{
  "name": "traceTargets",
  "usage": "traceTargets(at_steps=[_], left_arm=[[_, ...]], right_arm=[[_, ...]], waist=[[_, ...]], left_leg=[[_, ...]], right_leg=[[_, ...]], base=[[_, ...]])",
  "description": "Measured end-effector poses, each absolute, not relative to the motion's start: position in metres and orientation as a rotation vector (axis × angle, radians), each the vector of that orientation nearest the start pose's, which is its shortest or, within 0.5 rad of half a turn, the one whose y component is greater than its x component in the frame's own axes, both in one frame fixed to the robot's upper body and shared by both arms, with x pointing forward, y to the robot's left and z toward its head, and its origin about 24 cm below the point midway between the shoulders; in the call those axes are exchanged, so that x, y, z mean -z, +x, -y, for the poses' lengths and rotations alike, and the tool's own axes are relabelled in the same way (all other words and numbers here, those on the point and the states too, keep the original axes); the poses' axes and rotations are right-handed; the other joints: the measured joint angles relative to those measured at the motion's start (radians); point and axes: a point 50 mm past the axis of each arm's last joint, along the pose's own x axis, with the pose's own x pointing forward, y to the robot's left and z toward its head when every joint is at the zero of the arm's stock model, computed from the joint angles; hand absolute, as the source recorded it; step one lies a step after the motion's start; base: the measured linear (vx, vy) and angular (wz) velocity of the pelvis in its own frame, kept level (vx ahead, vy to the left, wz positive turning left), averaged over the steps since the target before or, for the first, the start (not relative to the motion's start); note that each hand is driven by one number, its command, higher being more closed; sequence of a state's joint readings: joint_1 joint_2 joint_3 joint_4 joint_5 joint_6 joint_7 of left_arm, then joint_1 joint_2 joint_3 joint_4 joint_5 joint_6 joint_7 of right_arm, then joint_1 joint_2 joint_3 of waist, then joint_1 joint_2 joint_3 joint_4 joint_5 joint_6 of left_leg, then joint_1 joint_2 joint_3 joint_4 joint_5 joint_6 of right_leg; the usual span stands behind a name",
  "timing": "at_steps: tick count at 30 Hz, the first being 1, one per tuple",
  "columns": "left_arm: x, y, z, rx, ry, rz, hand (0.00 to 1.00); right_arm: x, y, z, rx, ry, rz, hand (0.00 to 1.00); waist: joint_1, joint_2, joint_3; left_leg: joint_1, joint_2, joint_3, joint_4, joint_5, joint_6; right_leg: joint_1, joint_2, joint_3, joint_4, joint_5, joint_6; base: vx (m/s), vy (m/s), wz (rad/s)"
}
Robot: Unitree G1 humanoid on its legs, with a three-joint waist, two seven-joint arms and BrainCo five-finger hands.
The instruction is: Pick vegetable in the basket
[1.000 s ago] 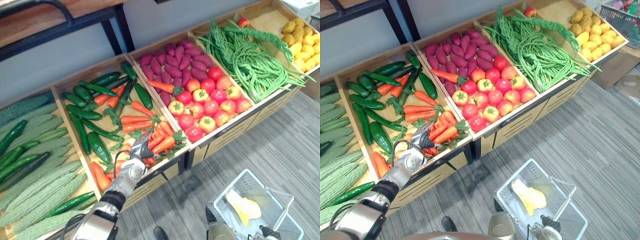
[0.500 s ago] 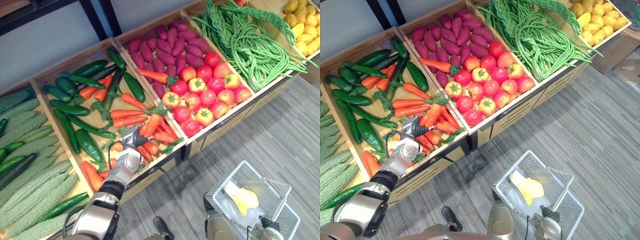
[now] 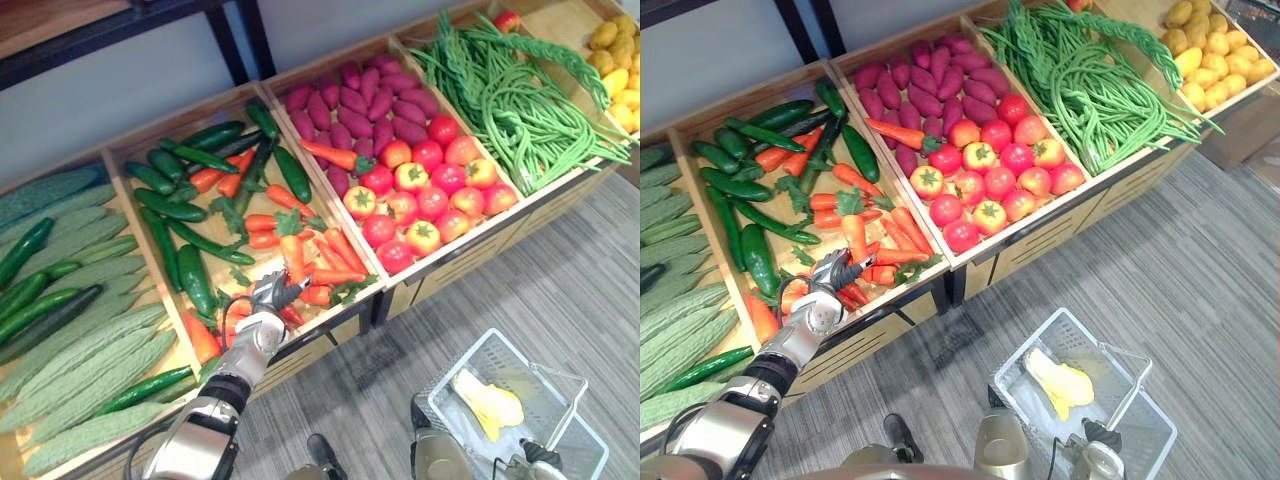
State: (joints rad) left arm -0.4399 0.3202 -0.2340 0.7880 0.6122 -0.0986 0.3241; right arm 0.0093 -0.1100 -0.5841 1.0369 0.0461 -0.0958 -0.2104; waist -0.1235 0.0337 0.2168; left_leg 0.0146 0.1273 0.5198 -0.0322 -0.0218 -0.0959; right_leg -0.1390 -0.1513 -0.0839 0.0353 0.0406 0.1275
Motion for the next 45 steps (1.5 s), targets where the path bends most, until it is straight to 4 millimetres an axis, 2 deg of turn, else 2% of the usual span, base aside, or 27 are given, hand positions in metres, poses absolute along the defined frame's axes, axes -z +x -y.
traceTargets(at_steps=[6, 12, 13, 17, 21, 25, 30, 32, 35, 38, 41, 45], left_arm=[[-0.013, 0.319, -0.191, 0.004, 1.058, -0.050, 1.00], [-0.032, 0.318, -0.189, -0.004, 1.062, 0.063, 1.00], [-0.038, 0.317, -0.186, 0.004, 1.064, 0.097, 1.00], [-0.057, 0.311, -0.177, 0.030, 1.061, 0.235, 1.00], [-0.076, 0.309, -0.173, 0.035, 1.061, 0.340, 1.00], [-0.096, 0.303, -0.165, 0.063, 1.056, 0.459, 1.00], [-0.110, 0.296, -0.158, 0.124, 1.053, 0.559, 1.00], [-0.113, 0.292, -0.152, 0.174, 1.055, 0.595, 1.00], [-0.110, 0.288, -0.146, 0.226, 1.046, 0.605, 1.00], [-0.116, 0.283, -0.140, 0.274, 1.026, 0.642, 1.00], [-0.115, 0.279, -0.142, 0.302, 1.042, 0.648, 1.00], [-0.109, 0.273, -0.132, 0.385, 1.015, 0.648, 1.00]], right_arm=[[0.140, 0.097, 0.272, 0.813, 0.114, -0.927, 1.00], [0.142, 0.092, 0.272, 0.813, 0.110, -0.944, 1.00], [0.142, 0.090, 0.272, 0.815, 0.108, -0.949, 1.00], [0.142, 0.086, 0.275, 0.819, 0.097, -0.956, 1.00], [0.137, 0.087, 0.287, 0.812, 0.035, -0.954, 1.00], [0.125, 0.089, 0.316, 0.808, -0.093, -0.951, 1.00], [0.089, 0.117, 0.356, 0.728, -0.339, -0.838, 1.00], [0.062, 0.138, 0.376, 0.684, -0.481, -0.746, 1.00], [0.036, 0.158, 0.391, 0.628, -0.617, -0.670, 1.00], [0.011, 0.182, 0.389, 0.526, -0.751, -0.570, 1.00], [-0.009, 0.206, 0.376, 0.341, -0.884, -0.478, 1.00], [-0.029, 0.222, 0.367, 0.202, -0.989, -0.392, 1.00]], waist=[[0.020, 0.002, -0.027], [0.029, 0.001, -0.060], [0.044, 0.001, -0.069], [0.047, -0.001, -0.098], [0.047, -0.001, -0.101], [0.047, -0.001, -0.101], [0.047, -0.006, -0.113], [0.042, -0.009, -0.118], [0.041, -0.012, -0.118], [0.035, -0.019, -0.121], [0.015, -0.027, -0.118], [0.011, -0.034, -0.117]], left_leg=[[0.006, -0.014, -0.040, -0.042, 0.036, 0.009], [0.016, -0.016, -0.072, -0.063, 0.057, 0.012], [0.022, -0.016, -0.072, -0.063, 0.057, 0.012], [0.025, -0.018, -0.085, -0.063, 0.057, 0.012], [0.026, -0.021, -0.089, -0.063, 0.058, 0.013], [0.035, -0.025, -0.082, -0.063, 0.058, 0.013], [0.059, -0.027, -0.007, -0.063, 0.041, 0.013], [0.067, -0.029, 0.045, -0.063, 0.034, 0.012], [0.101, -0.030, 0.105, -0.063, 0.020, 0.009], [0.118, -0.033, 0.169, -0.063, 0.009, 0.002], [0.147, -0.036, 0.236, -0.063, -0.004, -0.005], [0.166, -0.024, 0.310, 0.000, -0.055, -0.014]], right_leg=[[0.016, -0.011, -0.044, 0.000, 0.000, 0.000], [0.040, -0.012, -0.078, -0.007, 0.000, 0.000], [0.046, -0.012, -0.078, -0.009, 0.000, -0.001], [0.059, -0.014, -0.089, -0.019, 0.000, -0.001], [0.063, -0.017, -0.094, -0.019, 0.001, 0.000], [0.069, -0.021, -0.084, -0.021, 0.003, 0.003], [0.053, -0.013, -0.004, -0.036, 0.024, 0.010], [0.036, -0.008, 0.049, -0.049, 0.044, 0.013], [0.034, 0.006, 0.114, -0.052, 0.052, 0.016], [0.010, 0.019, 0.181, -0.051, 0.064, 0.020], [-0.001, 0.034, 0.243, -0.051, 0.071, 0.024], [-0.003, 0.047, 0.313, -0.051, 0.075, 0.030]], base=[[-0.04, -0.001, 0.20], [-0.02, -0.005, 0.15], [0.00, 0.000, 0.00], [0.00, -0.007, 0.08], [0.00, -0.002, 0.03], [0.00, 0.002, -0.06], [-0.02, 0.006, -0.42], [-0.03, -0.006, -0.68], [-0.03, -0.009, -0.65], [-0.03, -0.032, -0.67], [-0.02, -0.035, -0.66], [-0.01, -0.025, -0.58]])
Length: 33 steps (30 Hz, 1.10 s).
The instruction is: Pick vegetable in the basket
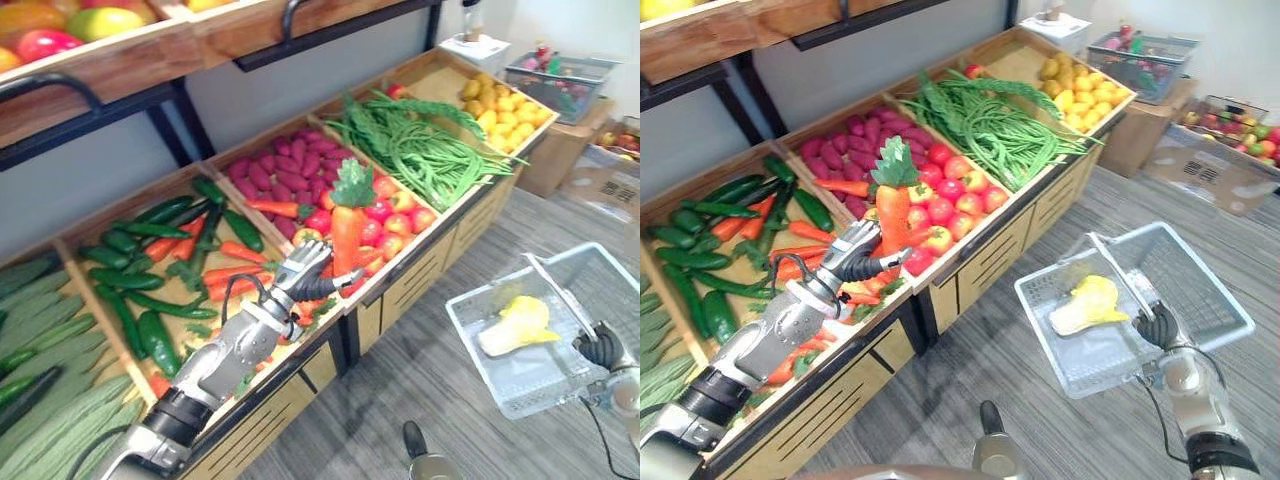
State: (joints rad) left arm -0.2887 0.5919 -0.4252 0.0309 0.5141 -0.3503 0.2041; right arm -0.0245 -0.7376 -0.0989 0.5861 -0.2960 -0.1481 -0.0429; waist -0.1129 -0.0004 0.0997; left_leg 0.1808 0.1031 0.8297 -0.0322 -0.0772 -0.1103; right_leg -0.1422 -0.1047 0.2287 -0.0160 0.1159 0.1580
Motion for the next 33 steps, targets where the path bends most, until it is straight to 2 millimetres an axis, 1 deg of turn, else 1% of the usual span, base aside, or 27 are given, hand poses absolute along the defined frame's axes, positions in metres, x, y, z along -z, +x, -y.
traceTargets(at_steps=[2, 3, 5, 6, 8, 10, 11, 14, 15, 17, 18, 20, 23, 25, 28, 31, 33], left_arm=[[-0.108, 0.266, -0.121, 0.456, 0.988, 0.666, 1.00], [-0.107, 0.265, -0.118, 0.474, 0.973, 0.665, 1.00], [-0.104, 0.262, -0.106, 0.552, 0.970, 0.675, 1.00], [-0.104, 0.261, -0.103, 0.570, 0.971, 0.681, 1.00], [-0.105, 0.258, -0.090, 0.635, 0.968, 0.718, 1.00], [-0.107, 0.257, -0.083, 0.668, 0.965, 0.743, 1.00], [-0.110, 0.254, -0.077, 0.701, 0.943, 0.760, 1.00], [-0.116, 0.248, -0.066, 0.754, 0.920, 0.805, 1.00], [-0.118, 0.244, -0.059, 0.794, 0.917, 0.830, 1.00], [-0.118, 0.241, -0.054, 0.831, 0.916, 0.848, 1.00], [-0.118, 0.239, -0.051, 0.855, 0.920, 0.859, 1.00], [-0.119, 0.235, -0.046, 0.891, 0.922, 0.869, 1.00], [-0.116, 0.229, -0.042, 0.944, 0.885, 0.862, 1.00], [-0.114, 0.227, -0.040, 0.974, 0.888, 0.856, 1.00], [-0.111, 0.222, -0.035, 1.034, 0.897, 0.863, 1.00], [-0.107, 0.215, -0.030, 1.092, 0.889, 0.869, 1.00], [-0.103, 0.207, -0.025, 1.150, 0.884, 0.876, 1.00]], right_arm=[[-0.045, 0.235, 0.362, 0.154, -1.044, -0.331, 1.00], [-0.049, 0.239, 0.360, 0.142, -1.056, -0.316, 1.00], [-0.056, 0.246, 0.348, 0.075, -1.087, -0.262, 1.00], [-0.057, 0.248, 0.344, 0.051, -1.093, -0.247, 1.00], [-0.062, 0.253, 0.328, -0.015, -1.104, -0.182, 1.00], [-0.065, 0.255, 0.319, -0.050, -1.109, -0.143, 1.00], [-0.070, 0.256, 0.314, -0.071, -1.121, -0.110, 1.00], [-0.080, 0.258, 0.311, -0.096, -1.147, -0.067, 1.00], [-0.087, 0.259, 0.308, -0.123, -1.166, -0.040, 1.00], [-0.093, 0.259, 0.303, -0.166, -1.166, -0.013, 1.00], [-0.096, 0.258, 0.300, -0.194, -1.171, 0.002, 1.00], [-0.099, 0.255, 0.299, -0.223, -1.150, 0.004, 1.00], [-0.102, 0.255, 0.299, -0.240, -1.121, -0.001, 1.00], [-0.105, 0.255, 0.300, -0.249, -1.116, 0.001, 1.00], [-0.113, 0.255, 0.295, -0.273, -1.131, 0.032, 1.00], [-0.117, 0.255, 0.289, -0.288, -1.135, 0.061, 1.00], [-0.117, 0.255, 0.286, -0.301, -1.121, 0.071, 1.00]], waist=[[-0.006, -0.001, 0.000], [-0.009, -0.002, 0.000], [-0.011, -0.002, 0.000], [-0.011, -0.003, 0.000], [-0.012, -0.003, 0.000], [-0.016, -0.003, 0.000], [-0.013, -0.002, -0.001], [-0.010, -0.002, -0.001], [-0.009, -0.001, -0.001], [-0.008, -0.001, -0.002], [0.001, -0.001, -0.002], [-0.002, 0.001, -0.003], [0.006, 0.003, -0.003], [0.005, 0.005, -0.005], [0.005, 0.007, -0.005], [0.005, 0.013, -0.010], [0.006, 0.024, -0.017]], left_leg=[[0.002, 0.004, 0.041, 0.035, -0.030, -0.003], [0.003, 0.007, 0.050, 0.046, -0.038, -0.006], [0.013, 0.027, 0.088, 0.097, -0.073, -0.015], [0.014, 0.034, 0.096, 0.112, -0.083, -0.017], [0.012, 0.070, 0.124, 0.178, -0.123, -0.024], [0.011, 0.094, 0.136, 0.216, -0.143, -0.031], [0.011, 0.109, 0.152, 0.244, -0.158, -0.034], [0.013, 0.131, 0.175, 0.280, -0.177, -0.039], [0.012, 0.143, 0.181, 0.299, -0.187, -0.043], [0.010, 0.156, 0.199, 0.318, -0.197, -0.046], [0.007, 0.159, 0.206, 0.323, -0.199, -0.047], [0.000, 0.166, 0.209, 0.334, -0.202, -0.049], [-0.001, 0.182, 0.226, 0.352, -0.206, -0.055], [-0.001, 0.188, 0.226, 0.356, -0.206, -0.056], [-0.002, 0.196, 0.226, 0.369, -0.209, -0.058], [-0.004, 0.200, 0.226, 0.376, -0.212, -0.060], [-0.007, 0.206, 0.226, 0.385, -0.217, -0.059]], right_leg=[[-0.010, 0.004, 0.043, 0.000, 0.010, 0.004], [-0.010, 0.006, 0.051, 0.000, 0.011, 0.005], [-0.008, 0.017, 0.082, 0.002, 0.012, 0.005], [-0.008, 0.018, 0.090, 0.003, 0.012, 0.005], [-0.008, 0.032, 0.110, 0.006, 0.013, 0.004], [-0.009, 0.042, 0.112, 0.012, 0.013, 0.004], [-0.013, 0.053, 0.120, 0.019, 0.013, 0.004], [-0.013, 0.066, 0.135, 0.022, 0.015, 0.003], [-0.014, 0.072, 0.140, 0.024, 0.015, 0.003], [-0.022, 0.082, 0.153, 0.032, 0.015, 0.003], [-0.030, 0.087, 0.162, 0.036, 0.015, 0.003], [-0.036, 0.091, 0.163, 0.037, 0.016, 0.001], [-0.045, 0.103, 0.171, 0.043, 0.020, -0.003], [-0.045, 0.107, 0.170, 0.046, 0.020, -0.003], [-0.046, 0.109, 0.168, 0.050, 0.020, -0.003], [-0.046, 0.110, 0.166, 0.051, 0.020, -0.003], [-0.048, 0.111, 0.165, 0.051, 0.020, -0.003]], base=[[-0.02, -0.009, -0.50], [-0.02, -0.007, -0.46], [0.00, -0.023, -0.43], [0.01, -0.036, -0.41], [0.01, -0.047, -0.35], [0.00, -0.042, -0.25], [0.00, -0.034, -0.25], [-0.01, -0.021, -0.20], [-0.02, -0.015, -0.18], [-0.03, -0.017, -0.23], [-0.04, -0.021, -0.23], [-0.03, -0.017, -0.09], [-0.01, -0.021, -0.12], [-0.01, -0.011, -0.03], [-0.01, -0.005, 0.00], [-0.01, -0.004, 0.00], [0.00, 0.000, 0.00]])
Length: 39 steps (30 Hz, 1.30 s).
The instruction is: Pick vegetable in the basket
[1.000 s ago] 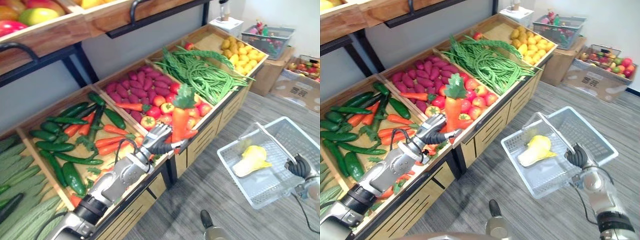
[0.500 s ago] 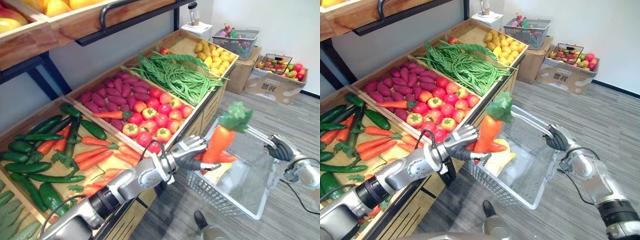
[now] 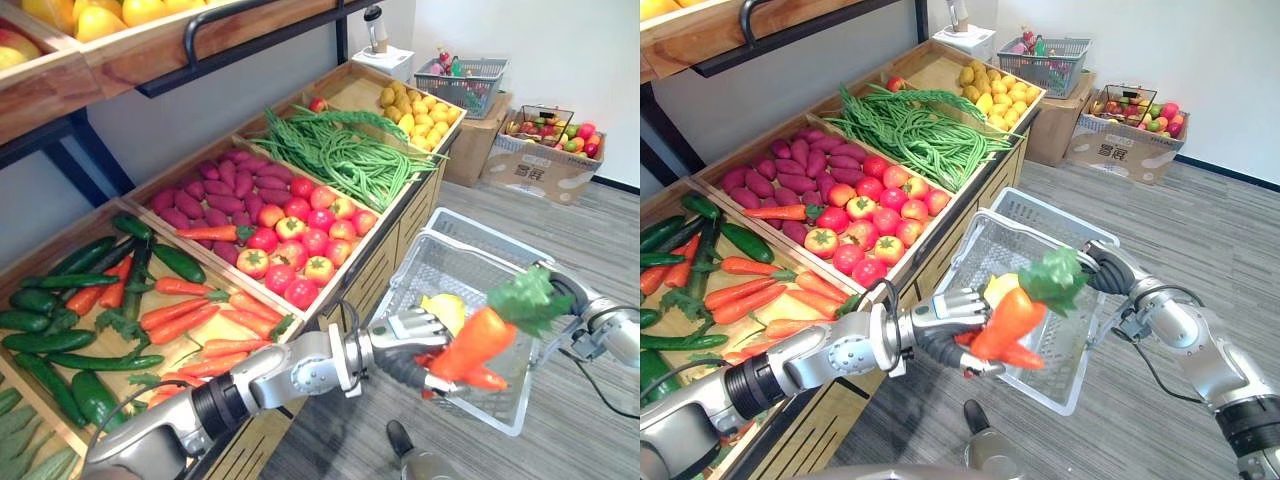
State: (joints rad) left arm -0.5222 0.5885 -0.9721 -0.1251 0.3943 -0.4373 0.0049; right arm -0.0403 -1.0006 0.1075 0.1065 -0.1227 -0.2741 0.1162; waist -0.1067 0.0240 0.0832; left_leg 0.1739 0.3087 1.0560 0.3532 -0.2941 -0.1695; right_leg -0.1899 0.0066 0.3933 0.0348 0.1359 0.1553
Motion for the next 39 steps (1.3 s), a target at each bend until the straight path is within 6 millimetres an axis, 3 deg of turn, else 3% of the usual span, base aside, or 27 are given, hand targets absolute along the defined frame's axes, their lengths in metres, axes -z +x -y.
traceTargets(at_steps=[12, 22, 29, 38, 39], left_arm=[[-0.100, 0.200, -0.001, 1.283, 0.916, 0.946, 1.00], [-0.074, 0.222, 0.005, 1.237, 1.026, 0.826, 1.00], [-0.052, 0.259, -0.014, 1.110, 1.185, 0.646, 1.00], [-0.032, 0.276, -0.033, 1.057, 1.289, 0.528, 1.00], [-0.031, 0.276, -0.033, 1.056, 1.300, 0.531, 0.00]], right_arm=[[-0.105, 0.254, 0.263, -0.440, -1.087, 0.059, 1.00], [-0.098, 0.250, 0.246, -0.554, -1.005, 0.050, 1.00], [-0.086, 0.245, 0.231, -0.641, -0.935, 0.031, 1.00], [-0.091, 0.248, 0.229, -0.631, -0.901, 0.047, 1.00], [-0.091, 0.249, 0.229, -0.631, -0.901, 0.048, 1.00]], waist=[[-0.001, 0.012, -0.013], [-0.003, 0.014, -0.014], [-0.023, 0.009, -0.013], [-0.029, -0.007, -0.003], [-0.029, -0.009, -0.002]], left_leg=[[-0.016, 0.000, -0.001, 0.006, -0.001, 0.001], [-0.015, -0.002, -0.001, 0.005, -0.001, 0.002], [-0.023, -0.005, -0.002, 0.004, -0.002, 0.007], [-0.030, -0.013, -0.004, -0.003, -0.002, 0.008], [-0.031, -0.014, -0.005, -0.003, -0.003, 0.009]], right_leg=[[-0.017, -0.002, -0.002, 0.004, 0.002, -0.002], [-0.017, -0.002, 0.001, 0.005, 0.002, -0.002], [-0.026, -0.006, 0.000, -0.003, 0.002, -0.002], [-0.032, -0.013, 0.005, -0.018, 0.007, 0.004], [-0.032, -0.013, 0.005, -0.018, 0.007, 0.004]], base=[[0.00, 0.000, 0.00], [0.00, 0.000, 0.00], [0.00, 0.000, 0.00], [0.00, 0.005, -0.01], [-0.02, 0.012, 0.03]])
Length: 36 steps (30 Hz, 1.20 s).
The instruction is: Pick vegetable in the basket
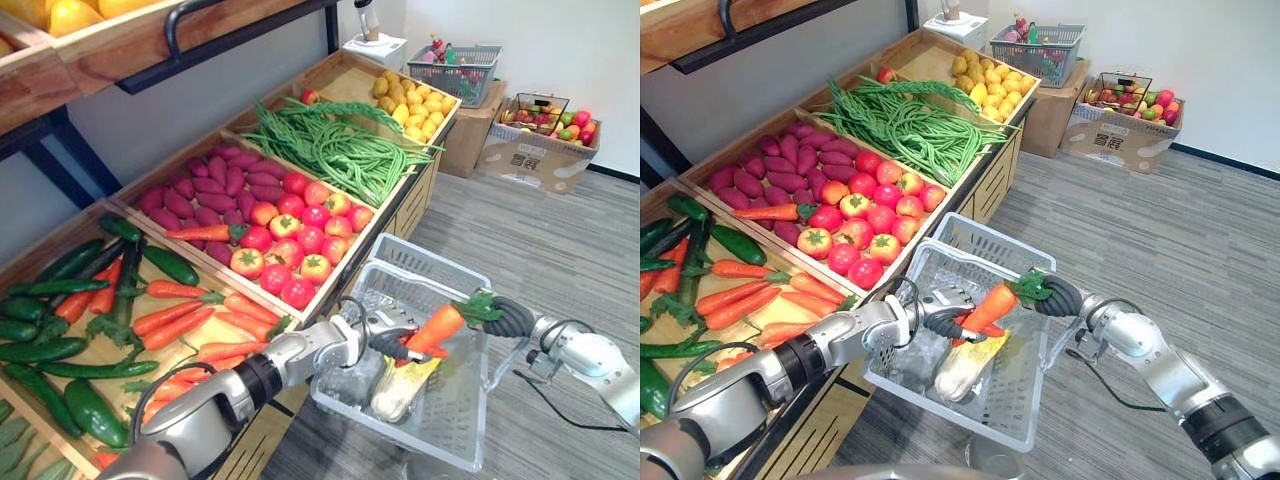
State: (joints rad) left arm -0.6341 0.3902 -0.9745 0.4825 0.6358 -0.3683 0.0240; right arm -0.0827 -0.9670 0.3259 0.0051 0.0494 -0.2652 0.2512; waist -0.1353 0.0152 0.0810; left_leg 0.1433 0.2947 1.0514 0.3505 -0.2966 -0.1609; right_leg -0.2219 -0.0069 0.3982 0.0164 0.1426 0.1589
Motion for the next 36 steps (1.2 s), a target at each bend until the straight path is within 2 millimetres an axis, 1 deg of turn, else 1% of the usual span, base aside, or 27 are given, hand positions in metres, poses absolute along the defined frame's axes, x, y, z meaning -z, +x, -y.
traceTargets(at_steps=[4, 5, 9, 12, 17, 20, 27, 29, 31, 33, 34, 36], left_arm=[[-0.023, 0.279, -0.039, 1.054, 1.332, 0.490, 0.00], [-0.021, 0.280, -0.042, 1.053, 1.340, 0.471, 0.00], [-0.016, 0.281, -0.047, 1.057, 1.380, 0.453, 0.00], [-0.017, 0.282, -0.046, 1.056, 1.381, 0.456, 0.00], [-0.021, 0.285, -0.045, 1.051, 1.389, 0.470, 0.00], [-0.023, 0.287, -0.044, 1.047, 1.393, 0.477, 0.00], [-0.032, 0.288, -0.039, 1.039, 1.382, 0.516, 0.00], [-0.044, 0.285, -0.031, 1.024, 1.354, 0.581, 0.00], [-0.056, 0.281, -0.024, 1.013, 1.312, 0.642, 0.00], [-0.078, 0.268, -0.011, 1.005, 1.187, 0.743, 0.00], [-0.082, 0.264, -0.009, 1.005, 1.160, 0.766, 0.00], [-0.096, 0.244, -0.002, 1.019, 1.008, 0.832, 0.00]], right_arm=[[-0.091, 0.249, 0.228, -0.630, -0.900, 0.051, 1.00], [-0.092, 0.249, 0.229, -0.628, -0.900, 0.052, 1.00], [-0.095, 0.252, 0.228, -0.622, -0.898, 0.065, 1.00], [-0.098, 0.254, 0.228, -0.619, -0.902, 0.076, 1.00], [-0.097, 0.255, 0.231, -0.608, -0.903, 0.067, 1.00], [-0.096, 0.255, 0.233, -0.603, -0.903, 0.057, 1.00], [-0.096, 0.258, 0.240, -0.570, -0.901, 0.044, 1.00], [-0.095, 0.260, 0.248, -0.524, -0.890, 0.029, 1.00], [-0.093, 0.260, 0.258, -0.487, -0.899, 0.002, 1.00], [-0.086, 0.256, 0.272, -0.429, -0.892, -0.053, 1.00], [-0.083, 0.255, 0.275, -0.419, -0.889, -0.071, 1.00], [-0.073, 0.251, 0.285, -0.382, -0.889, -0.126, 1.00]], waist=[[-0.005, -0.010, 0.006], [-0.012, -0.012, 0.008], [-0.021, -0.013, 0.011], [-0.028, -0.014, 0.020], [-0.028, -0.013, 0.044], [-0.028, -0.013, 0.046], [-0.037, -0.010, 0.053], [-0.040, -0.011, 0.054], [-0.037, -0.010, 0.058], [-0.029, -0.011, 0.059], [-0.029, -0.010, 0.059], [-0.025, -0.010, 0.058]], left_leg=[[-0.006, -0.003, -0.010, 0.000, -0.001, 0.002], [-0.015, -0.005, -0.019, 0.001, -0.002, 0.004], [-0.018, -0.008, -0.020, 0.002, -0.003, 0.007], [-0.018, -0.008, -0.020, 0.002, -0.003, 0.007], [-0.018, -0.008, -0.023, 0.004, -0.003, 0.007], [-0.020, -0.008, -0.027, 0.004, -0.003, 0.007], [-0.042, -0.008, -0.074, 0.014, -0.006, 0.013], [-0.057, -0.009, -0.098, 0.020, -0.006, 0.018], [-0.056, -0.010, -0.110, 0.020, -0.006, 0.020], [-0.065, -0.014, -0.138, 0.019, -0.004, 0.025], [-0.067, -0.015, -0.146, 0.019, -0.004, 0.026], [-0.074, -0.022, -0.163, 0.019, -0.003, 0.032]], right_leg=[[0.001, -0.007, -0.006, -0.004, 0.000, 0.001], [0.001, -0.011, -0.010, -0.009, 0.002, 0.003], [0.000, -0.016, -0.010, -0.015, 0.004, 0.006], [0.000, -0.016, -0.010, -0.015, 0.004, 0.006], [0.001, -0.017, -0.012, -0.013, 0.004, 0.006], [0.001, -0.018, -0.016, -0.013, 0.004, 0.006], [0.007, -0.032, -0.047, -0.014, 0.004, 0.006], [0.010, -0.041, -0.067, -0.014, 0.004, 0.006], [0.020, -0.046, -0.078, -0.016, 0.004, 0.006], [0.031, -0.056, -0.100, -0.018, 0.003, 0.006], [0.035, -0.059, -0.107, -0.019, 0.003, 0.006], [0.038, -0.069, -0.122, -0.019, 0.003, 0.006]], base=[[-0.02, 0.005, 0.07], [-0.03, 0.004, 0.12], [-0.01, 0.002, 0.02], [0.00, 0.000, 0.00], [0.00, 0.000, 0.00], [-0.01, 0.002, 0.02], [-0.02, 0.008, 0.15], [-0.03, 0.016, 0.26], [-0.03, 0.021, 0.24], [-0.03, 0.025, 0.30], [-0.03, 0.022, 0.34], [-0.04, 0.029, 0.21]])
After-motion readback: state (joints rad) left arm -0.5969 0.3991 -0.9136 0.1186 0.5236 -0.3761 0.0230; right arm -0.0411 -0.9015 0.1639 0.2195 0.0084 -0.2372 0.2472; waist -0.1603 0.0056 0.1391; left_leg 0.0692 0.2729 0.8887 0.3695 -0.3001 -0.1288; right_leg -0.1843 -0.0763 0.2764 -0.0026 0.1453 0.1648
